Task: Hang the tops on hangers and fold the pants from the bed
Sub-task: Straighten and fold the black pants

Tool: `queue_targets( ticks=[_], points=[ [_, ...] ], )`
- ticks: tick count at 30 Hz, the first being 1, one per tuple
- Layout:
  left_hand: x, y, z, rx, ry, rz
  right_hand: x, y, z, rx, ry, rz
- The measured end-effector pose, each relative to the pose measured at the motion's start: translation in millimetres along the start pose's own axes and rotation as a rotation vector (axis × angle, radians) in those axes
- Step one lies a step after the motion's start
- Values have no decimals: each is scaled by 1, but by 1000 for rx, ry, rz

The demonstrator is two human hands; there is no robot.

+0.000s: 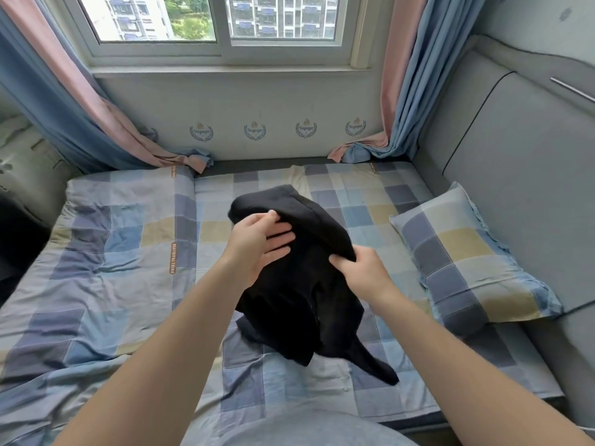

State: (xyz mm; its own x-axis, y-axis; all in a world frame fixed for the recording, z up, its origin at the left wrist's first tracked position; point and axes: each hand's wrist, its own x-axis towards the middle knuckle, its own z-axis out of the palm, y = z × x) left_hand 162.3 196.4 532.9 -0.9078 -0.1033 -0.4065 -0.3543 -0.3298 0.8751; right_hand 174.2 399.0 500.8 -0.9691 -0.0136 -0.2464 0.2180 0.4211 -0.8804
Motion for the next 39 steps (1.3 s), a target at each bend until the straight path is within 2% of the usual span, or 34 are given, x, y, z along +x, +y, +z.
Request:
queue_targets(
  ticks=[6, 9, 11, 17, 22, 26, 29, 33, 35, 39],
  points=[
    [-22, -33, -8, 443, -366, -105, 10, -17, 1, 389, 89, 119],
    [-32, -44, -6, 543, -521, -80, 15, -30, -1, 505, 77, 163],
    [-34, -47, -3, 568, -523, -23, 15, -39, -2, 547, 61, 165],
    [-25, -52, 6, 787, -338, 252, 5, -51, -2, 642, -102, 111],
    [-15, -50, -4, 601, -128, 246, -2, -47, -15, 512, -118, -5],
    [-8, -45, -11, 318, 85, 162, -7, -30, -16, 359, -123, -67],
    [-7, -39, -13, 183, 203, 102, -13, -16, -5, 249, -215, -59],
    [-9, -34, -14, -5, 274, 23, -21, -1, 17, 115, -394, -23],
    [-11, -34, -16, -118, 295, -6, -23, 5, 26, -3, -377, -61],
    [-16, -30, -18, -436, 296, -136, -23, 21, 40, -333, -213, -237]
  ],
)
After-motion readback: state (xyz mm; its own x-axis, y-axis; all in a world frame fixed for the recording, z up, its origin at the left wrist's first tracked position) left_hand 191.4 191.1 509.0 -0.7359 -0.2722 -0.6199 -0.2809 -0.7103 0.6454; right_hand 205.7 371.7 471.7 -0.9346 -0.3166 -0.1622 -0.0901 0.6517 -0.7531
